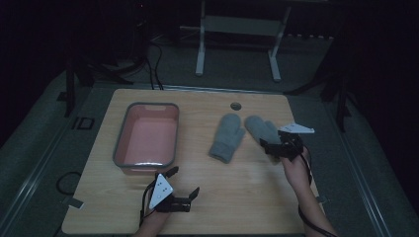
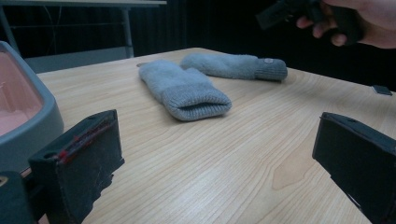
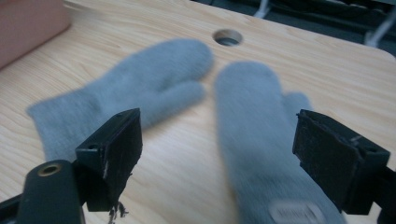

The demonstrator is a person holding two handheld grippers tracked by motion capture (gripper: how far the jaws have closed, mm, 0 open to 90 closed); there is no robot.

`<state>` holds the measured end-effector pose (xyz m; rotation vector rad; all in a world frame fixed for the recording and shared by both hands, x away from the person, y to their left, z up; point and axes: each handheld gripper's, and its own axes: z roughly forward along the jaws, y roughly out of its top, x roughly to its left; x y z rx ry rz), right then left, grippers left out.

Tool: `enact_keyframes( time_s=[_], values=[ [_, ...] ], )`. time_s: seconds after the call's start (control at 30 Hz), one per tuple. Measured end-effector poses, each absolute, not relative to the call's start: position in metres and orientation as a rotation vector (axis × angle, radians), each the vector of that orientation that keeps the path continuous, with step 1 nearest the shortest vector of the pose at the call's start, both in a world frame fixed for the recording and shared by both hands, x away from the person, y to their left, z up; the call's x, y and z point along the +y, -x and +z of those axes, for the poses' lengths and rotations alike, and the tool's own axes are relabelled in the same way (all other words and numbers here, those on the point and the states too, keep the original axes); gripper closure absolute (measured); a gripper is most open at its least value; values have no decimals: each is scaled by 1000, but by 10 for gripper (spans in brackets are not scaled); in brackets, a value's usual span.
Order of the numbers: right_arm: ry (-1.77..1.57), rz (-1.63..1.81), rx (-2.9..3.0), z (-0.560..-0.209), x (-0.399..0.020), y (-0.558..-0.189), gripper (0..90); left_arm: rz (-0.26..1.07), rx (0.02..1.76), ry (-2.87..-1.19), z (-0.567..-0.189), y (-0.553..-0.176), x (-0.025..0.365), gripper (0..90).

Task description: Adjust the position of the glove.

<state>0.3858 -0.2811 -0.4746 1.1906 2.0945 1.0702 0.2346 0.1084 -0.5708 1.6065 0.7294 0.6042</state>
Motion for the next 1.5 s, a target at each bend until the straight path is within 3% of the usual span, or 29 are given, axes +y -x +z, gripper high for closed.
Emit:
enact_keyframes(
  time_s=[0.5,0.83,1.03,1.2,1.37,1.5],
  values=[
    [-1086,1167,2276,-475,-206,-438,140,586,730,-1604,-571,-235,109,17],
    [-1089,1047,2367,-504,-171,-470,293,579,733,-1602,-571,-236,109,17],
    [-1075,929,2378,-525,-157,-484,334,577,733,-1600,-571,-236,109,17],
    [-1068,866,2404,-543,-156,-488,445,579,735,-1600,-571,-236,109,17],
    [-1079,879,2432,-540,-157,-488,762,578,736,-1600,-571,-236,109,17],
    [-1020,894,2478,-528,-155,-483,812,577,737,-1600,-571,-236,110,17]
  ],
)
